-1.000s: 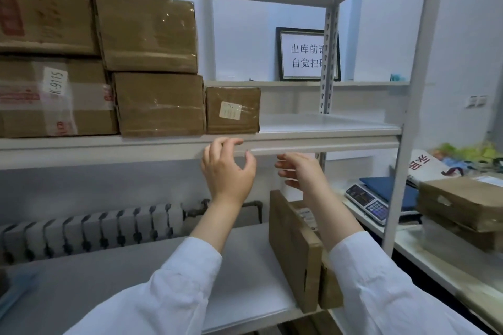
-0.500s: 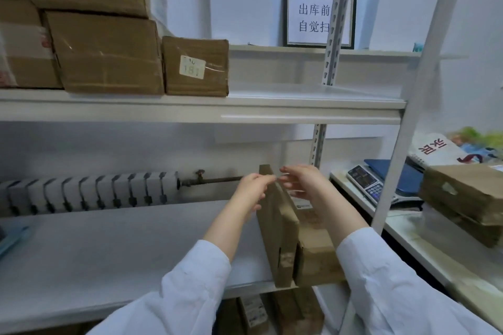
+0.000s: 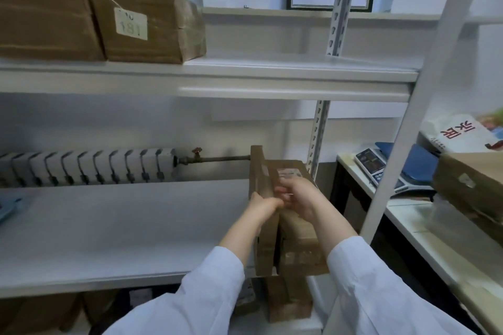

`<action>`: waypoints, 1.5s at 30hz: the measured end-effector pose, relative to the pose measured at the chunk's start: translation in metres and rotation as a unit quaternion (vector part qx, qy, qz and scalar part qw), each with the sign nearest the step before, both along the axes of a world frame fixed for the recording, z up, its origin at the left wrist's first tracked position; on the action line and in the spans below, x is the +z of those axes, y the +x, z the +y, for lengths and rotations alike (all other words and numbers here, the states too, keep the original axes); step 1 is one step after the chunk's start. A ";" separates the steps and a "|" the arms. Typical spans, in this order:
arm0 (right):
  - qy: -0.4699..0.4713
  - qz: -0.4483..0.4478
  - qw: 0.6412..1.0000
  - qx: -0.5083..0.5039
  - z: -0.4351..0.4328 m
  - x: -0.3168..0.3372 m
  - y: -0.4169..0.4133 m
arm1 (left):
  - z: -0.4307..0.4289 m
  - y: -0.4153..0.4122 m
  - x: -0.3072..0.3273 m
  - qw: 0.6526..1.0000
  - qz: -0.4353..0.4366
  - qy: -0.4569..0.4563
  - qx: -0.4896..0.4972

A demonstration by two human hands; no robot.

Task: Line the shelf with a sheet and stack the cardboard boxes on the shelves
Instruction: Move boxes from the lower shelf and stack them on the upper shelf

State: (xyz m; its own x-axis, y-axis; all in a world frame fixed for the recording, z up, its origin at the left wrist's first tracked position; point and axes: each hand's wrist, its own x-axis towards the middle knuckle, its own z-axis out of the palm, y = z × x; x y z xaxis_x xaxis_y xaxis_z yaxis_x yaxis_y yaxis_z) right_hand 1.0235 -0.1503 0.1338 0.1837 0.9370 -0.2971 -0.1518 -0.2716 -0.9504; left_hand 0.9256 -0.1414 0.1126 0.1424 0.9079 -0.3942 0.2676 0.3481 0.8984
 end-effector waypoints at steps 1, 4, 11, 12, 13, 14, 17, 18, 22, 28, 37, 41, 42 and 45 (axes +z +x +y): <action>-0.010 0.001 1.000 -0.005 0.002 -0.005 0.001 | 0.004 0.004 -0.010 1.000 0.012 0.005 0.001; -0.028 0.018 0.999 -0.008 0.007 -0.012 0.002 | 0.009 0.010 -0.027 0.994 0.090 0.044 0.037; -0.007 0.009 0.999 0.047 0.010 -0.009 -0.008 | 0.001 -0.021 -0.008 0.964 0.148 0.156 0.154; -0.009 0.008 0.998 0.058 0.011 -0.008 -0.011 | 0.000 -0.030 -0.001 0.958 0.144 0.174 0.175; -0.006 0.011 0.998 0.068 0.012 -0.006 -0.017 | 0.000 -0.043 0.007 0.952 0.137 0.192 0.195; -0.001 0.012 0.997 0.075 0.013 -0.005 -0.023 | 0.000 -0.054 0.014 0.946 0.129 0.210 0.209; 0.015 0.014 0.997 0.078 0.014 0.004 -0.046 | 0.003 -0.091 0.032 0.931 0.096 0.259 0.239; 0.015 0.007 0.997 0.075 0.014 0.007 -0.054 | 0.002 -0.103 0.038 0.925 0.091 0.276 0.244; 0.039 -0.027 0.996 0.076 0.016 0.020 -0.088 | -0.003 -0.148 0.059 0.916 0.035 0.314 0.247; 0.090 -0.071 0.993 0.002 0.006 0.044 -0.125 | -0.024 -0.211 0.099 0.890 -0.146 0.361 0.239; 0.112 -0.164 0.958 -0.205 -0.027 0.068 -0.148 | -0.046 -0.285 0.132 0.865 -0.304 0.349 0.194; 0.145 -0.133 0.943 -0.270 -0.044 0.083 -0.153 | -0.054 -0.306 0.143 0.850 -0.373 0.326 0.176; 0.156 -0.138 0.937 -0.280 -0.048 0.086 -0.154 | -0.056 -0.308 0.145 0.849 -0.381 0.322 0.172; 0.196 -0.153 0.925 -0.287 -0.061 0.101 -0.158 | -0.058 -0.316 0.150 0.846 -0.396 0.318 0.165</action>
